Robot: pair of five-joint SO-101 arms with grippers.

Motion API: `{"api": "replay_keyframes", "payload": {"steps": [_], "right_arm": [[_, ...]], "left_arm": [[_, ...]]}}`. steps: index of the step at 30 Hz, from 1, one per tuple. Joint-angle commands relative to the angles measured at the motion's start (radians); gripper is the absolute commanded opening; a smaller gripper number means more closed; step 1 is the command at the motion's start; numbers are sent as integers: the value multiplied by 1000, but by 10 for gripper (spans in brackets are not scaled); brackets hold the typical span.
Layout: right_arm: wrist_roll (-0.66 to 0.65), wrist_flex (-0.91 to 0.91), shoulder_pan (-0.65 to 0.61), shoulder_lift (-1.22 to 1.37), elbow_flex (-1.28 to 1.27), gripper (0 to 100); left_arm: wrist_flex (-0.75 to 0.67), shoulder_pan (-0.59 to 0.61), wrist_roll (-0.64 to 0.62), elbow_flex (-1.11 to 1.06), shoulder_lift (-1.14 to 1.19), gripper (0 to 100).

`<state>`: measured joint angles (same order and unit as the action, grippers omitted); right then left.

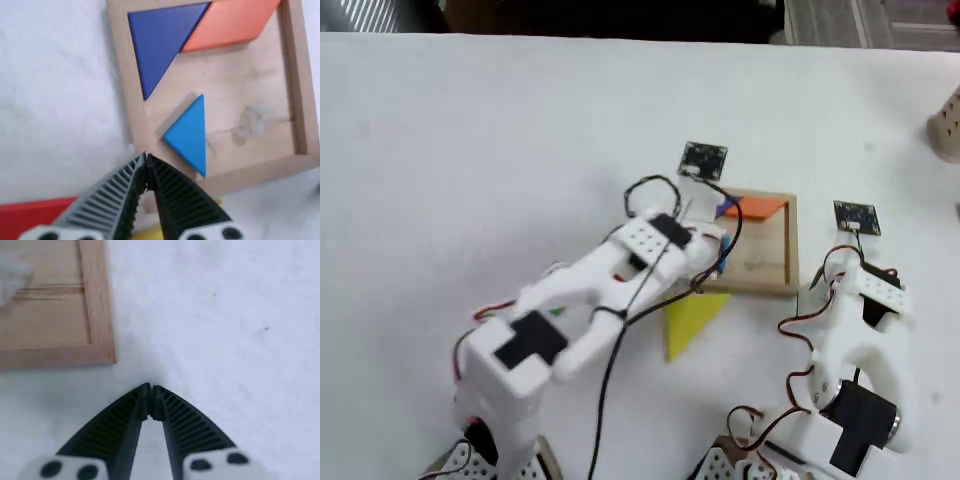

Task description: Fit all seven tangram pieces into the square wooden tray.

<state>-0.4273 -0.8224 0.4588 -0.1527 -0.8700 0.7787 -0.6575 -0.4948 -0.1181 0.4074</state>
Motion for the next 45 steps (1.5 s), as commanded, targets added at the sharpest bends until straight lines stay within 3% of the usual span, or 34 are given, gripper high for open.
{"api": "replay_keyframes", "payload": {"steps": [1,5,13,19,29,45], "right_arm": [[-9,-1,-4,1,28,17],[-9,-1,-5,1,28,17],[-11,-1,-5,1,28,17],[-5,-1,-5,1,28,17],[-3,-1,-5,1,28,17],[-3,-1,-5,1,28,17]], "left_arm": [[8,-30,-87,269,159,22],[87,-68,-87,384,211,22],[143,-145,-83,397,222,22],[141,-186,32,397,226,20],[110,-153,132,405,222,20],[3,-42,138,456,278,21]]}}
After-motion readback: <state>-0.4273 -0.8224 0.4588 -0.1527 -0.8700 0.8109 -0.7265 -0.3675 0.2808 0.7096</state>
